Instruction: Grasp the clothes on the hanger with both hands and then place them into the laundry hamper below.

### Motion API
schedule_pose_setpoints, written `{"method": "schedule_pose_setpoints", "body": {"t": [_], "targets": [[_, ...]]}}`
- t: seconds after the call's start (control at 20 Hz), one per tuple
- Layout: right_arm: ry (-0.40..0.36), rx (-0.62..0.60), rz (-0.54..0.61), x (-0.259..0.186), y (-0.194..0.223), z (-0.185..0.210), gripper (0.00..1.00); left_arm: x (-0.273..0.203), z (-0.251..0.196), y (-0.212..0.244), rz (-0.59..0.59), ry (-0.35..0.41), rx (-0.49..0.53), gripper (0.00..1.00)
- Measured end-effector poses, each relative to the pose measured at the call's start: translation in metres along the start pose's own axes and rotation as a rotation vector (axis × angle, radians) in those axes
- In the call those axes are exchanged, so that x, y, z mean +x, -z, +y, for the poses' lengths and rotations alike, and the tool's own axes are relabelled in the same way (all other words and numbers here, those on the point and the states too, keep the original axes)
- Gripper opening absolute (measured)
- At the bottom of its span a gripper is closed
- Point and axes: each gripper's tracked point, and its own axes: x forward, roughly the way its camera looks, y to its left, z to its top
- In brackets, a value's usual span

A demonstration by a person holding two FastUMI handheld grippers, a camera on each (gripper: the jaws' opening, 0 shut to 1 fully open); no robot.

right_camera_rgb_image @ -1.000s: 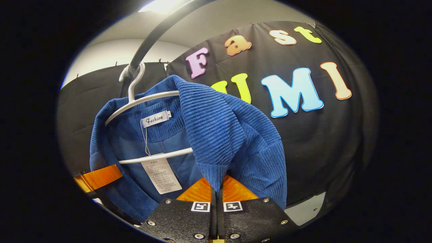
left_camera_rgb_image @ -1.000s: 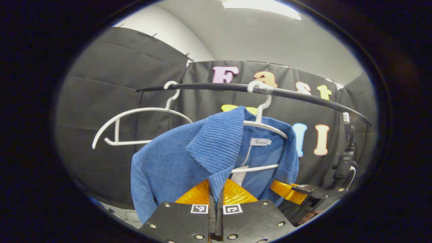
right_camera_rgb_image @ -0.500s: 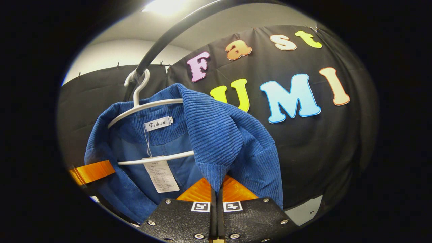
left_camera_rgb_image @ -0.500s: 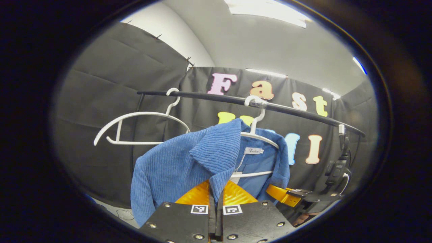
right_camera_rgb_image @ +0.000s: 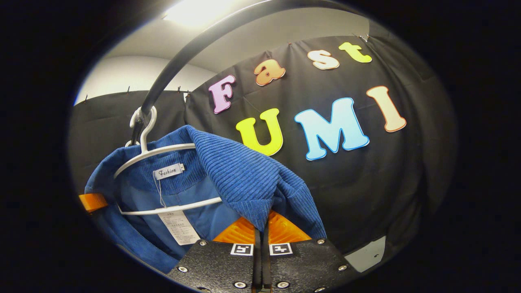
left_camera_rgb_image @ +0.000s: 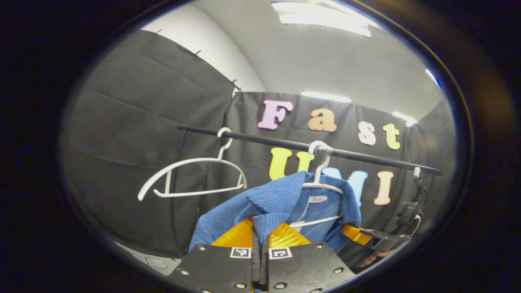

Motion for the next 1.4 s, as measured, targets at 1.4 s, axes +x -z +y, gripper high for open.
{"method": "schedule_pose_setpoints", "body": {"t": [1.4], "targets": [[0.107, -0.017, -0.254, 0.029, -0.067, -0.025, 0.00, 0.034, 0.064, -0.097, -0.122, -0.100, 0.088, 0.00]]}}
